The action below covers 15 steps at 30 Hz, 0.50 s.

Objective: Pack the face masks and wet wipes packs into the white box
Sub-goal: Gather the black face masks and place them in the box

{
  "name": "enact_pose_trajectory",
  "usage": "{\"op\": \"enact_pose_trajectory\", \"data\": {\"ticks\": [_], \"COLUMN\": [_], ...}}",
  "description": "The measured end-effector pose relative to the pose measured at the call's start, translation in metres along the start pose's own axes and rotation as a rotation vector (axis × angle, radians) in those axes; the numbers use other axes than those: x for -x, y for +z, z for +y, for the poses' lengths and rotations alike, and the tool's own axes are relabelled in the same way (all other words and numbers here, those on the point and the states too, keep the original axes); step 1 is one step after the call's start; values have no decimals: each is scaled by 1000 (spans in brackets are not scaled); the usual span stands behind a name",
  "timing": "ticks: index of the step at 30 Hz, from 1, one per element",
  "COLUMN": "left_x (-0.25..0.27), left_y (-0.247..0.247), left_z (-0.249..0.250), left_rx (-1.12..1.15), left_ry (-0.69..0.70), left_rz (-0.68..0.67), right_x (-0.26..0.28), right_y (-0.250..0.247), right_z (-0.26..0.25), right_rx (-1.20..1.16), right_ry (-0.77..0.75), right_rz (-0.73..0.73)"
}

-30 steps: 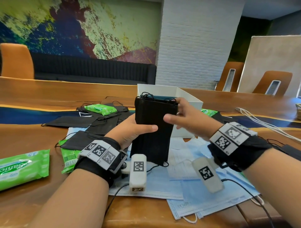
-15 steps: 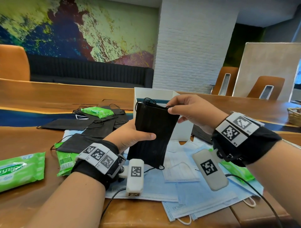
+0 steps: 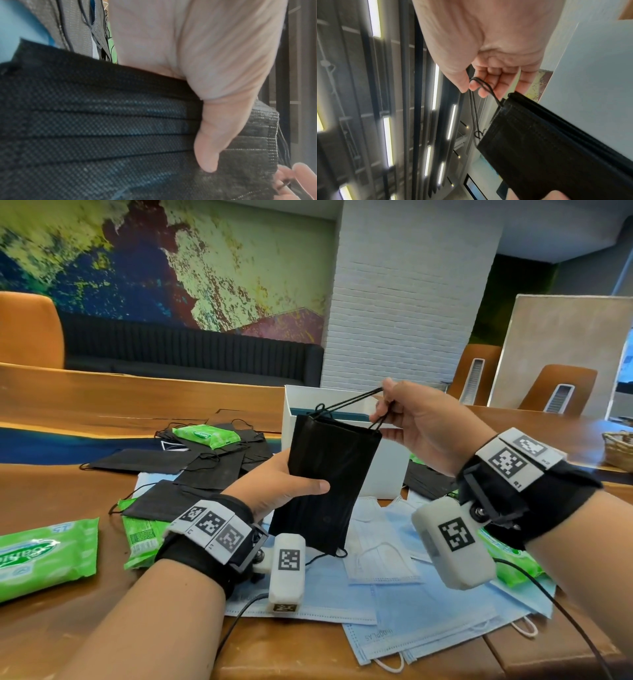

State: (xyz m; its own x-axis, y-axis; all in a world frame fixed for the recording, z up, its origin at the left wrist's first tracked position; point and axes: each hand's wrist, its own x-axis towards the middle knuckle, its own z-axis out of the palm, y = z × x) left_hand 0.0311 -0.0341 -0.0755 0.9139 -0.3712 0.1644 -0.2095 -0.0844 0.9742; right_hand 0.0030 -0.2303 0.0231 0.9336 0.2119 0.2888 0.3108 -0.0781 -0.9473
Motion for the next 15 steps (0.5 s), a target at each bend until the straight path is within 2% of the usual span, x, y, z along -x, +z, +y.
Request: {"op": "enact_pose_trajectory", "data": {"ticks": [3,6,9,15], "left_x": [0,0,-1,-5], "left_y": [2,3,2,3], "left_z": [1,2,1,-3], "left_rx": [-16,-26,-31,-77], "left_ry": [1,3,2,-29], "left_rz": [-39,-65,-67,-50], "right_x": [-1,0,1,-2], "right_y": [0,2,6,7], "right_z": [7,16,19,15], "right_rx": [362,657,713,769], "right_ry": [-13,-6,33,39], "right_rz": [19,-82,-159,-206]}}
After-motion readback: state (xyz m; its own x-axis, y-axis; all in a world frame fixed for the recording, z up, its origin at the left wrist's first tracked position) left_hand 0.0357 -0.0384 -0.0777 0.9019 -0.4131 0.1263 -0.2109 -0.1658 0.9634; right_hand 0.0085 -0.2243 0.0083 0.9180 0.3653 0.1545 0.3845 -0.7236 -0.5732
